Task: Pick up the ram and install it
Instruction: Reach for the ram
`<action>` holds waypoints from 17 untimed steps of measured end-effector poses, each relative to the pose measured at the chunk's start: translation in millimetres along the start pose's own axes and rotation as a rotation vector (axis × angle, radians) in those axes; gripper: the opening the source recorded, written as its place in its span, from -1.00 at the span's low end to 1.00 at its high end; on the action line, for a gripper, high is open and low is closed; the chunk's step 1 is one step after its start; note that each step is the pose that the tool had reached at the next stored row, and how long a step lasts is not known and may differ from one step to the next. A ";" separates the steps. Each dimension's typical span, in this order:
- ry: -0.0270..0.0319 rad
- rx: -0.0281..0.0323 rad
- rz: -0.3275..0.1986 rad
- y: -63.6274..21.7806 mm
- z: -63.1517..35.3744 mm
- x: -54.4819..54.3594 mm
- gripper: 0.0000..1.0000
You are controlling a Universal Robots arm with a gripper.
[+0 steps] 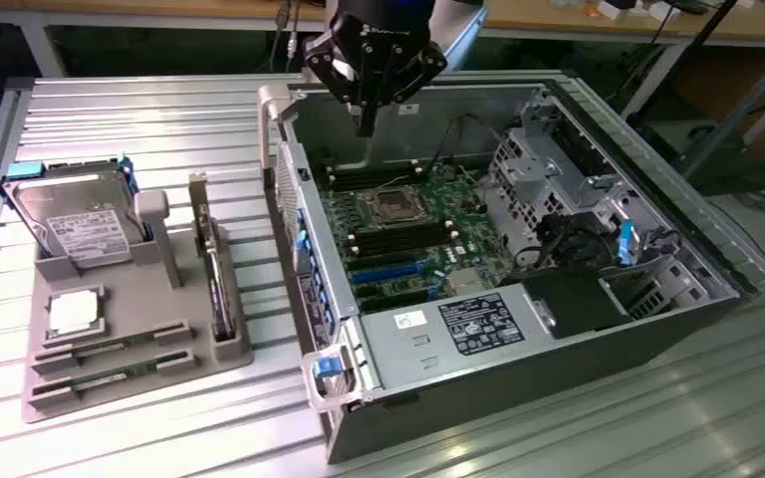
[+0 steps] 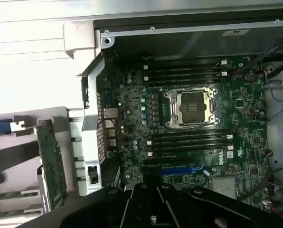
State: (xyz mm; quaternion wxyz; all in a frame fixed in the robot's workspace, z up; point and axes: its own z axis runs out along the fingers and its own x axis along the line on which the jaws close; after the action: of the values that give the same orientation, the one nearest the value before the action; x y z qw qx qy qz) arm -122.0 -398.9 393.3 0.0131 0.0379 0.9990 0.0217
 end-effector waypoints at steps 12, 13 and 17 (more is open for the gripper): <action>-0.0001 -0.0001 0.000 -10.2 -0.2 64.9 -0.80; 0.0001 0.0001 0.000 -12.6 -0.2 73.5 -0.80; 0.0000 0.0000 0.000 -22.7 0.1 109.7 -0.80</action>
State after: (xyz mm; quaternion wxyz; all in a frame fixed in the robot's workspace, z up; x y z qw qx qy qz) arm -233.1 -413.2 389.5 0.0131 0.0378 0.9990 0.0217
